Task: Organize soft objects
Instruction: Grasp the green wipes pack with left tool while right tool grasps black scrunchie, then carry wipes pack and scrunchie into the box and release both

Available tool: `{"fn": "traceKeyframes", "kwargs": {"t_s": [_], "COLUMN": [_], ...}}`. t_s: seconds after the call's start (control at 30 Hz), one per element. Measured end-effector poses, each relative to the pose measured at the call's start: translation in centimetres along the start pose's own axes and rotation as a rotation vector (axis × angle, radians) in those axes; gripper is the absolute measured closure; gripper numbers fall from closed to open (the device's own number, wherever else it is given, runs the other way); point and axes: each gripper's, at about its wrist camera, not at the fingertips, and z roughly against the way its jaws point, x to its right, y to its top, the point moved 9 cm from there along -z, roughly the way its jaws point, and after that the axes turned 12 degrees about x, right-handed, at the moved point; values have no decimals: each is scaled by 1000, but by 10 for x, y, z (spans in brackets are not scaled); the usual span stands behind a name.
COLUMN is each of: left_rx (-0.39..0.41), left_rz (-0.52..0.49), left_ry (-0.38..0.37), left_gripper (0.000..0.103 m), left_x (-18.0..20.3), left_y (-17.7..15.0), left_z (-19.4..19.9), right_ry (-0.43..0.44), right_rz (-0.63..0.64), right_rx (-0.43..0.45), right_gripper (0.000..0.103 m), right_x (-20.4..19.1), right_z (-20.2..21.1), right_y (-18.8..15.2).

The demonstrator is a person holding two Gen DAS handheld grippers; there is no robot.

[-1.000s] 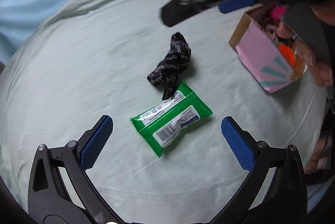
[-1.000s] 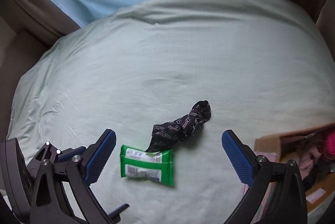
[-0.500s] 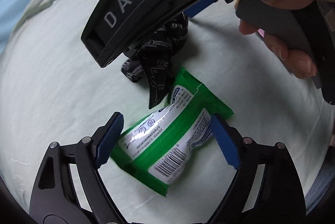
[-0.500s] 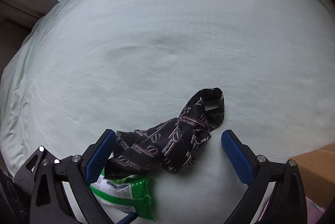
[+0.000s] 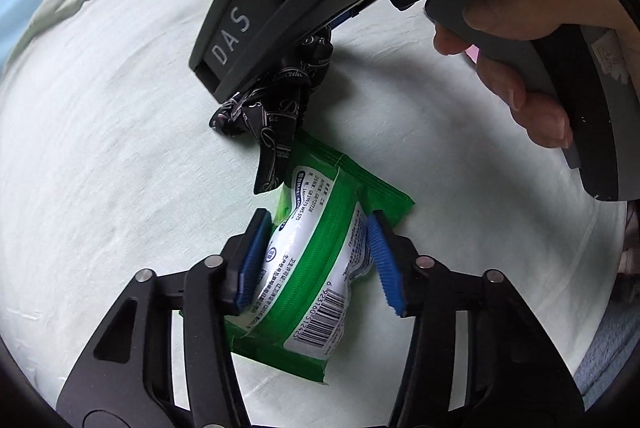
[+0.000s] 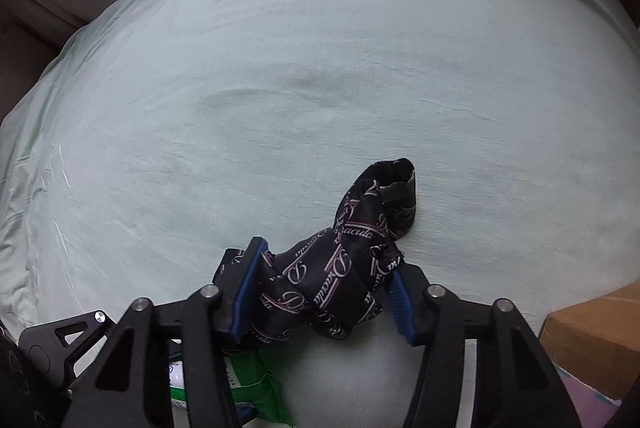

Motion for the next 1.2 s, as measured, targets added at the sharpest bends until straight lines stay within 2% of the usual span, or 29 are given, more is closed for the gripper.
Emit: {"fn": "traceKeyframes", "kwargs": {"t_s": [0.23,0.47,0.63,0.87,1.0,1.2], "left_rx": [1,18,52,123,167,229], "left_rz": [-3,26,57,143,169,169], "left_ry": [18,53,93,145,173,205], "left_gripper": [68,69,70,70,70,70], "left_x": [2,-4,-1,5,10,39], "left_y": [-3,0,3,20,41,88], "left_z": [12,36,71,145,191,250], "right_ry": [1,4,12,32,40,42], "right_rz": [-30,-40,-49,-48,-49,-63], "right_rx": [36,85,130,211,257,317], "right_gripper": [56,57,57,57,57,57], "right_x": [6,2,-4,-18,-22,-12], "right_z": [16,46,81,160,213,289], "right_y": [4,11,19,30,32,31]}}
